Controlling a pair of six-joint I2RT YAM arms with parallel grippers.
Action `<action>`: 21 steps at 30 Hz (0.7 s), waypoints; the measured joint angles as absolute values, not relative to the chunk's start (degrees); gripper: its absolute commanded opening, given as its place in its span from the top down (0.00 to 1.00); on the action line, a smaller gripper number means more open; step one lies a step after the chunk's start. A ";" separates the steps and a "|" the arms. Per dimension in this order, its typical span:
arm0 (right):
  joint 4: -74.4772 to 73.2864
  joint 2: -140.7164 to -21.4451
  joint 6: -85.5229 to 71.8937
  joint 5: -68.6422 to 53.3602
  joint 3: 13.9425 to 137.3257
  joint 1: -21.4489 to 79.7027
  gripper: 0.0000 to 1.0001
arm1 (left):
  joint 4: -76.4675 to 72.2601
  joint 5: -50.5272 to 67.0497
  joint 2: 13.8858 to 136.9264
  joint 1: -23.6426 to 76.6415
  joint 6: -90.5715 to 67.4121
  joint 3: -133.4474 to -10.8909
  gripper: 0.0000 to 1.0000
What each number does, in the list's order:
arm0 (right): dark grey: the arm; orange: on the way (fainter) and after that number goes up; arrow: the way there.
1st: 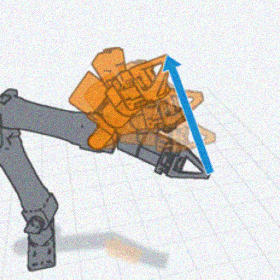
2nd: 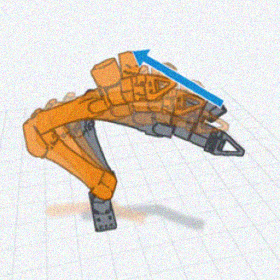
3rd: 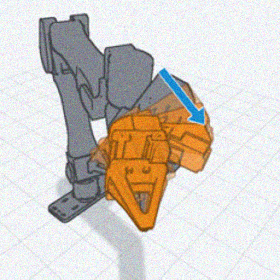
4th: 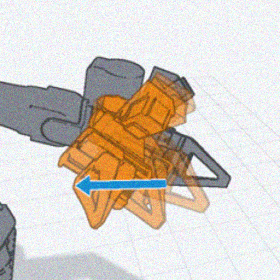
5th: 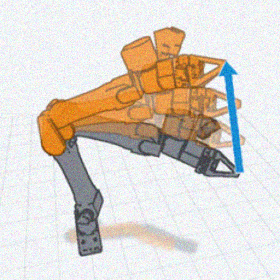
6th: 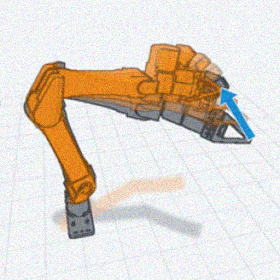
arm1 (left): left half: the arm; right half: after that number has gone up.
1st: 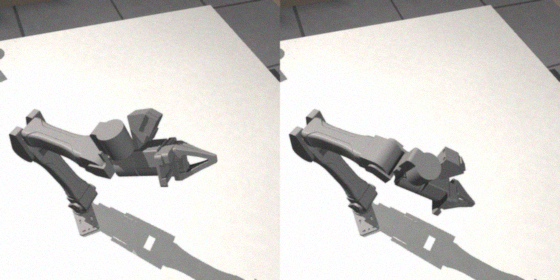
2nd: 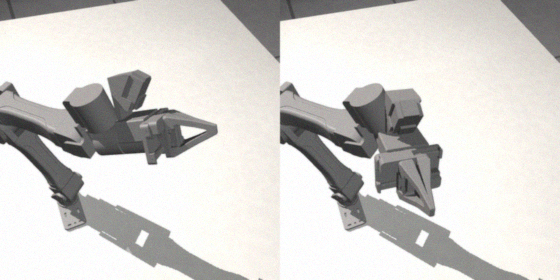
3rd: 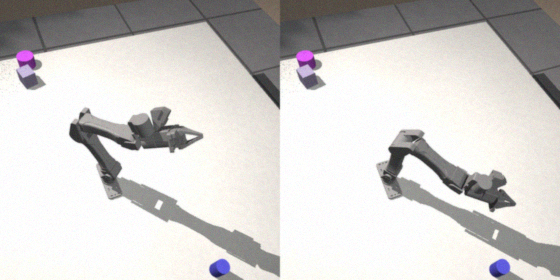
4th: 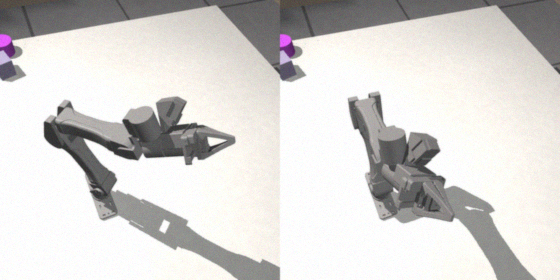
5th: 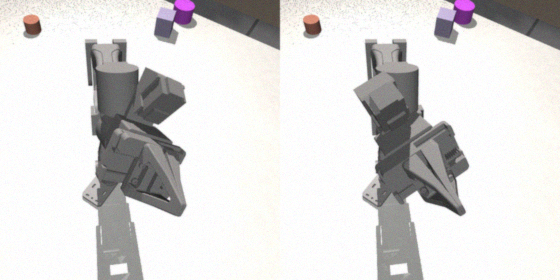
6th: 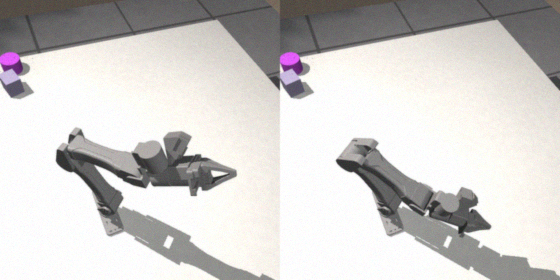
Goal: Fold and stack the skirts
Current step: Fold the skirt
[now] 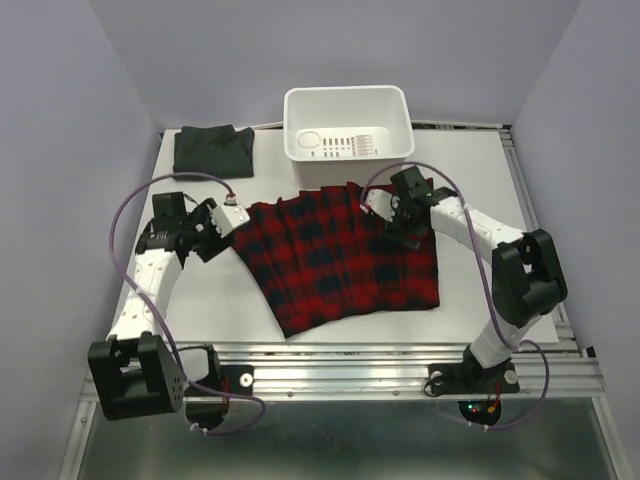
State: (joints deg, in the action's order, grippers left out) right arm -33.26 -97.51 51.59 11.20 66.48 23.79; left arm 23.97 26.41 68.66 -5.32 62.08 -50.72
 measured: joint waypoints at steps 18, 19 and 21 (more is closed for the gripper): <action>-36.34 -111.24 6.44 3.22 93.65 63.33 0.25 | 20.78 44.23 92.68 -19.62 22.57 -64.40 0.27; -36.07 -113.21 5.26 3.27 94.35 64.05 0.27 | 19.99 44.16 92.44 -19.66 19.97 -63.20 0.26; -35.92 -117.12 1.43 3.46 95.59 65.65 0.27 | 18.70 43.55 91.90 -19.57 15.99 -61.21 0.25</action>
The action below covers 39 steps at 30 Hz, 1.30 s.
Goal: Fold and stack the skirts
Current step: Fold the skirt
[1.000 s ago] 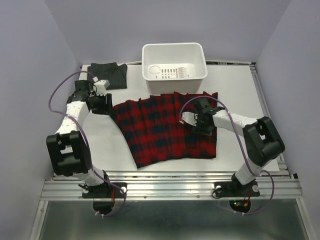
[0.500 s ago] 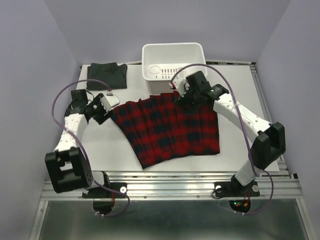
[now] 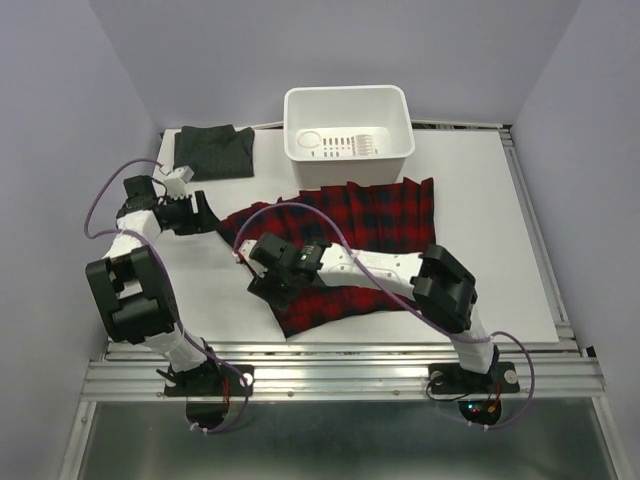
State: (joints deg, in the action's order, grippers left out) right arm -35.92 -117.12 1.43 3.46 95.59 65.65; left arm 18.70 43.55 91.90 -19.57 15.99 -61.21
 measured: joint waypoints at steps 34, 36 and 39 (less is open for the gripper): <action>-32.64 -121.45 -12.05 14.87 92.99 73.97 0.63 | 4.78 35.18 99.48 -16.53 -8.75 -55.57 0.30; -32.36 -122.26 -12.34 14.72 92.25 73.97 0.73 | 4.03 35.33 99.50 -16.05 -9.21 -55.00 0.33; -31.73 -122.37 -12.27 15.03 92.07 73.97 0.85 | 2.94 35.18 99.68 -15.44 -10.07 -54.11 0.37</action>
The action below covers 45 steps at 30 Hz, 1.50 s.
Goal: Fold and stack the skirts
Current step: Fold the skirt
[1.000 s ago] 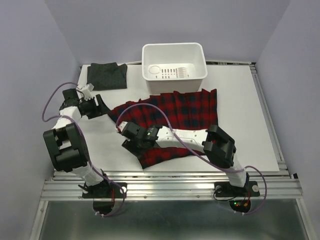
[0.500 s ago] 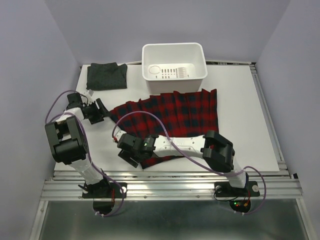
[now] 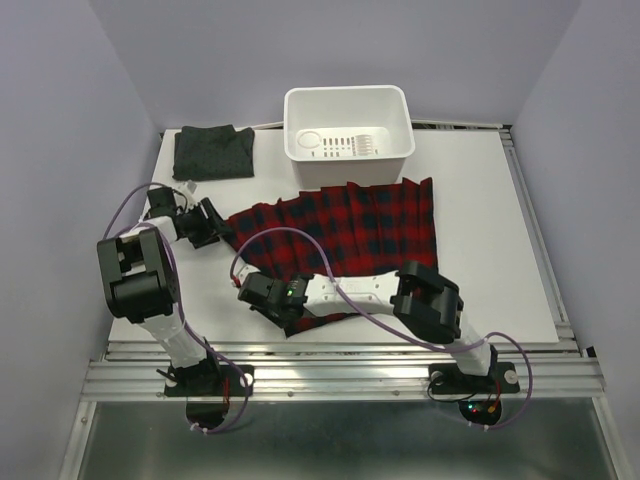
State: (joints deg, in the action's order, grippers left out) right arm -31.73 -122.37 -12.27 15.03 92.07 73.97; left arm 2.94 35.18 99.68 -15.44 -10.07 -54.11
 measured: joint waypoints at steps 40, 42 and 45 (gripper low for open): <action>-23.59 -78.28 -22.20 8.49 70.48 64.69 0.99 | 12.36 30.70 74.08 4.67 -14.92 -74.46 1.00; -24.23 -75.05 -24.56 9.37 67.20 64.82 0.99 | 11.99 28.99 75.83 8.01 -15.92 -75.31 1.00; -25.30 -72.38 -27.27 10.41 63.96 64.29 0.99 | 11.09 25.10 79.22 13.15 -18.17 -76.18 1.00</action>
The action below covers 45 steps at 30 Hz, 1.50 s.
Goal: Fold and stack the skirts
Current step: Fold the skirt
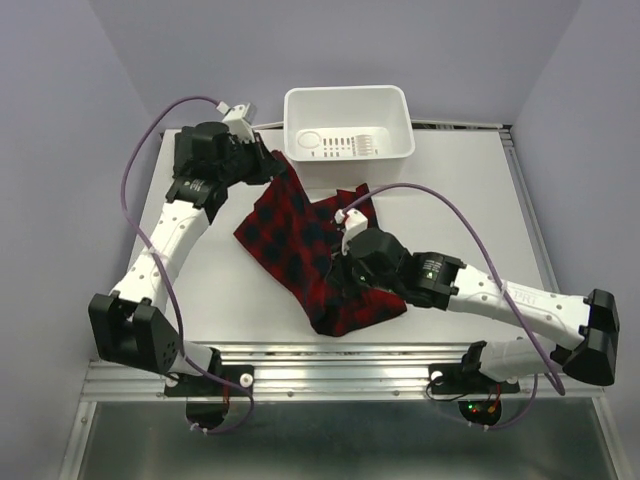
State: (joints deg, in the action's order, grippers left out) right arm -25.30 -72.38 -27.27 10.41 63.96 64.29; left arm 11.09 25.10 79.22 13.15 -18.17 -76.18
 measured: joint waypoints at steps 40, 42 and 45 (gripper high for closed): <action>-29.80 -61.32 -31.03 11.05 55.13 55.09 0.99 | 10.41 8.84 86.87 27.94 -23.29 -87.72 1.00; -29.76 -60.03 -31.38 11.68 54.24 54.70 0.99 | 10.15 8.93 88.18 28.45 -23.44 -88.64 1.00; -29.63 -58.59 -32.29 12.45 52.07 54.00 0.99 | 9.23 9.32 91.77 29.17 -23.83 -90.28 1.00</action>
State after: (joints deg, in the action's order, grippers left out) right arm -29.63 -58.59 -32.29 12.45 52.07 54.00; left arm 9.23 9.32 91.77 29.17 -23.83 -90.28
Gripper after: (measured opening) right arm 0.132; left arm 0.026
